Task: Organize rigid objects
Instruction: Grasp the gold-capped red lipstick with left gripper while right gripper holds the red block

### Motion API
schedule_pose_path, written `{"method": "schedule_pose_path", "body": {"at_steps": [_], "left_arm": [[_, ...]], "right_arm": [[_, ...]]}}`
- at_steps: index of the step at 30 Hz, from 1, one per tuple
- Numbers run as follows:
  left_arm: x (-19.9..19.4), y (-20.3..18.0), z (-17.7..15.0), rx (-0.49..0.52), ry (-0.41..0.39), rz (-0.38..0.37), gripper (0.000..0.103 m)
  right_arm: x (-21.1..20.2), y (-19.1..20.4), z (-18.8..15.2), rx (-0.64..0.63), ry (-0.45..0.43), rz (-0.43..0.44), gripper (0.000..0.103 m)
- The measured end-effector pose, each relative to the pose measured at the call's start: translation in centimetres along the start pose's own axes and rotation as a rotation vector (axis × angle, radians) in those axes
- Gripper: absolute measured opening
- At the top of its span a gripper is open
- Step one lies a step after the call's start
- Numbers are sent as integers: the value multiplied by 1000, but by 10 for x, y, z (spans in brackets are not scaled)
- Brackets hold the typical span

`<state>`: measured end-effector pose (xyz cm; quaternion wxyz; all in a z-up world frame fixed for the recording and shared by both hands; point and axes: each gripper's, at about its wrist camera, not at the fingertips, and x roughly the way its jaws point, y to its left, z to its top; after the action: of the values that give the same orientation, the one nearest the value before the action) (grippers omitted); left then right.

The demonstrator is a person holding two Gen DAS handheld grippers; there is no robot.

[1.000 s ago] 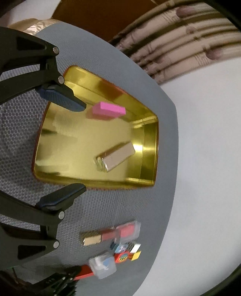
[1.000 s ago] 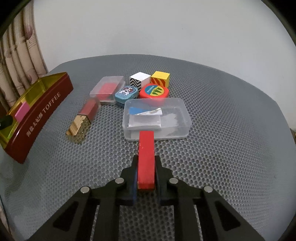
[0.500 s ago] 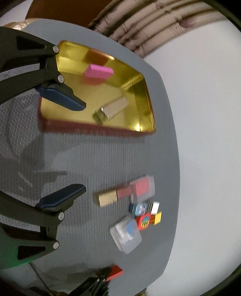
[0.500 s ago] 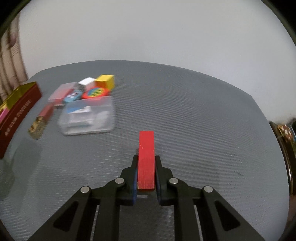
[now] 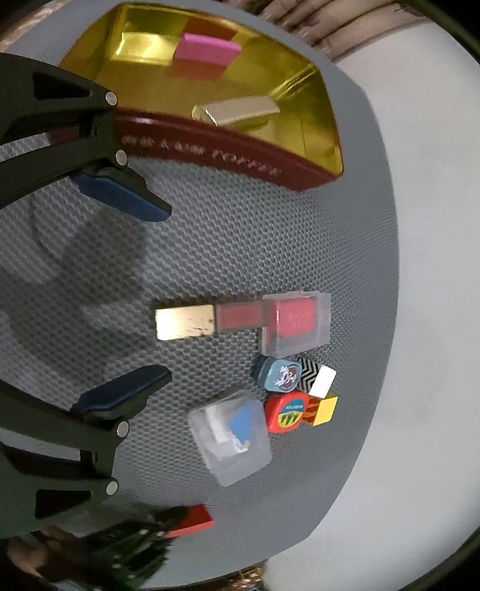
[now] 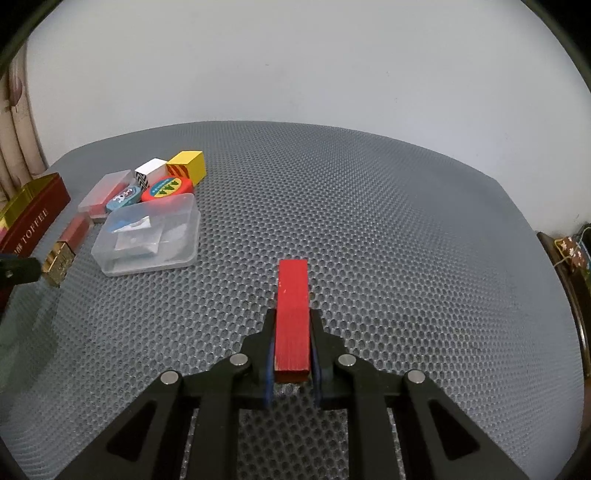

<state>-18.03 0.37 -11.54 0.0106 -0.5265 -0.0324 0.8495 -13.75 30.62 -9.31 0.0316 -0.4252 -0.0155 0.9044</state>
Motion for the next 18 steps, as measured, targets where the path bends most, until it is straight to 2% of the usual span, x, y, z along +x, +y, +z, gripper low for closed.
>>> {"method": "schedule_pose_path", "body": {"at_steps": [3, 8, 10, 14, 17, 18], "left_arm": [[7, -3, 8, -11, -3, -4, 73], [20, -6, 17, -35, 11, 0, 61], [26, -7, 19, -40, 23, 10, 52], [36, -10, 20, -44, 36, 30, 42], [36, -14, 21, -31, 21, 41, 31], [36, -15, 21, -25, 20, 39, 23]], "right_arm": [[1, -2, 0, 5, 2, 7, 16], [1, -3, -1, 14, 3, 18, 16], [1, -3, -1, 13, 3, 18, 16], [2, -2, -1, 12, 3, 17, 16], [1, -2, -2, 11, 3, 16, 16], [1, -2, -2, 10, 3, 15, 16]]}}
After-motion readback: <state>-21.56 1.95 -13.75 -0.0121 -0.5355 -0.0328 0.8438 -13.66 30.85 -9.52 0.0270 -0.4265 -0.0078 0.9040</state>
